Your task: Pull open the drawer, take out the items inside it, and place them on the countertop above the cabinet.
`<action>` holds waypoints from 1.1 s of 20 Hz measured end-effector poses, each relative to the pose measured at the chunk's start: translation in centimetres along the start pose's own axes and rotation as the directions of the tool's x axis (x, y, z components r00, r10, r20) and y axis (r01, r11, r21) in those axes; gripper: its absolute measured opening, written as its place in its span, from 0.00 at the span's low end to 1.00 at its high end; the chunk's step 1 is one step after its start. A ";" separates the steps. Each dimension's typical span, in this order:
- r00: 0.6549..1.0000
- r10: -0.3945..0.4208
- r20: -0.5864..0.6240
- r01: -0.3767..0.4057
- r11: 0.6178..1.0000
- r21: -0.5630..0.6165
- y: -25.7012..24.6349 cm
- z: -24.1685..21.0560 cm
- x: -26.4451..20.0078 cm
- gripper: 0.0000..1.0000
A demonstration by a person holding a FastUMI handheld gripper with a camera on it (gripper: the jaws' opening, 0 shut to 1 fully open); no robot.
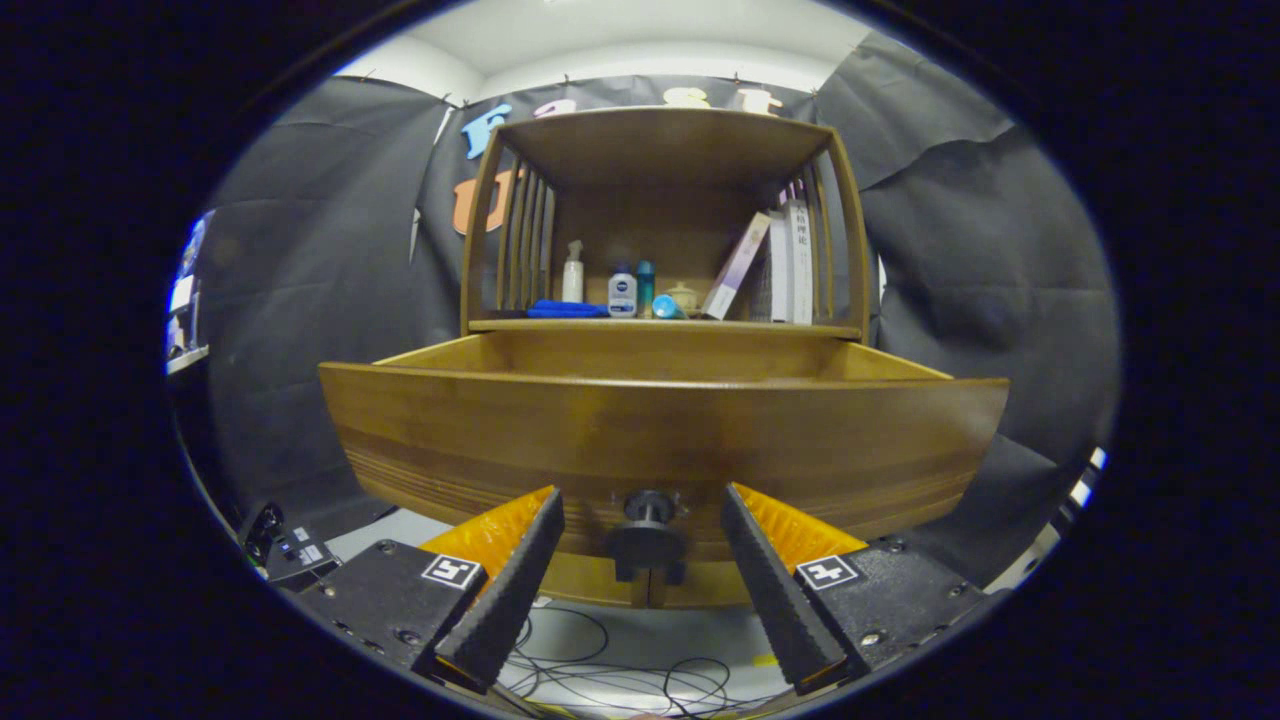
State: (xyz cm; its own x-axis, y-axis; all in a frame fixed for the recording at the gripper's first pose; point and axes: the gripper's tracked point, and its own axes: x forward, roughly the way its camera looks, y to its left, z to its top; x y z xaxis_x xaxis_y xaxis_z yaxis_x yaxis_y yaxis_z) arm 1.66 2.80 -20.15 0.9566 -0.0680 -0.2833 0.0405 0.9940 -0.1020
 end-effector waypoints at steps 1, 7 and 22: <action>1.000 -0.009 0.001 0.009 1.000 0.004 -0.2 -0.2 0.3 1.00; 0.995 -0.090 0.045 0.092 0.995 -0.039 -0.9 -0.2 1.4 1.00; 0.995 -0.068 0.068 0.073 0.995 -0.063 -0.8 0.8 3.3 0.99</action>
State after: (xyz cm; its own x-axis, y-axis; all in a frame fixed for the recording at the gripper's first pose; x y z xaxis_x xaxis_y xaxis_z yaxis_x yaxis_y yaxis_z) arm 4.99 1.80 -20.20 0.9690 -0.1298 -0.2104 0.0915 0.9790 -0.1823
